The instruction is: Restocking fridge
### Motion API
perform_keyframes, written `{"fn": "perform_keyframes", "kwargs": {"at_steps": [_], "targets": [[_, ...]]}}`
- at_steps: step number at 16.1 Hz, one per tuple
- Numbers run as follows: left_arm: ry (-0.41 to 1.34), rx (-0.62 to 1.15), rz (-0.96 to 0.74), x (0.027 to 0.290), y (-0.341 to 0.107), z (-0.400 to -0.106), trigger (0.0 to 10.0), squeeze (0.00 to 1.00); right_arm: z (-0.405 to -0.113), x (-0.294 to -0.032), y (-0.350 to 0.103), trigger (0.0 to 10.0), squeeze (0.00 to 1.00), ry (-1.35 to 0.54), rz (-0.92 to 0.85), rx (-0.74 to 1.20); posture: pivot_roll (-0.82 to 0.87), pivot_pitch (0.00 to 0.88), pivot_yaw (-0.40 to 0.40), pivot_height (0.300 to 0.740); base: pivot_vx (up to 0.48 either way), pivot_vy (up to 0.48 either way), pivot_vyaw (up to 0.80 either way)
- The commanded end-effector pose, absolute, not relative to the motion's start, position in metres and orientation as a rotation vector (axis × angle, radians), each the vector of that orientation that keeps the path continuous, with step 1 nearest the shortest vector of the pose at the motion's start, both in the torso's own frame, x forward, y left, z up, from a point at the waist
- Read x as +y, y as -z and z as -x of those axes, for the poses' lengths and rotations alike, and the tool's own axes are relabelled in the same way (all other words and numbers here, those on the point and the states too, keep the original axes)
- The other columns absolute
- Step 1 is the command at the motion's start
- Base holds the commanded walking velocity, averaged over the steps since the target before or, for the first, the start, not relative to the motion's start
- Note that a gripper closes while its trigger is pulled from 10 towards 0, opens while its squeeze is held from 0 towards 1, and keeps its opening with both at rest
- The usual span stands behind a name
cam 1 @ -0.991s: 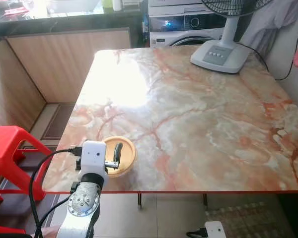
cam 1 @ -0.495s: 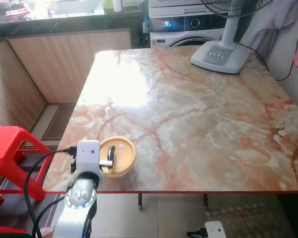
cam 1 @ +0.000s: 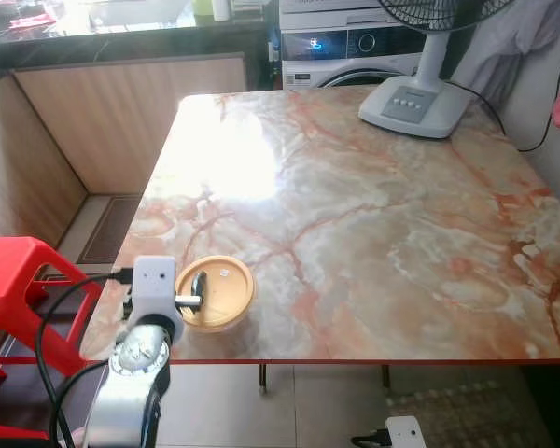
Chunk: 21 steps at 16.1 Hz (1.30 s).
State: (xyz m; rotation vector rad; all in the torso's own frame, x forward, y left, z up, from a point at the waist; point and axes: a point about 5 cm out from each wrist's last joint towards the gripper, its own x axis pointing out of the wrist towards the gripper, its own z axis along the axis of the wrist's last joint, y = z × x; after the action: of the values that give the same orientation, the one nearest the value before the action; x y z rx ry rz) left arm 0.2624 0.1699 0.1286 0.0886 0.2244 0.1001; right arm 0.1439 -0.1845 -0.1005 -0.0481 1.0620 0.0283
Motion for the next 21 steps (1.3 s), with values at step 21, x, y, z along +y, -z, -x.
{"fn": "perform_keyframes", "kwargs": {"at_steps": [21], "targets": [[0.058,-0.066,-0.055,0.163,-0.148,-0.291,10.0,0.0,-0.144,-0.185,0.101,10.0,0.0,-0.041,0.049,1.07,0.06,0.056,0.029,0.74,0.0,0.0,0.0]]}}
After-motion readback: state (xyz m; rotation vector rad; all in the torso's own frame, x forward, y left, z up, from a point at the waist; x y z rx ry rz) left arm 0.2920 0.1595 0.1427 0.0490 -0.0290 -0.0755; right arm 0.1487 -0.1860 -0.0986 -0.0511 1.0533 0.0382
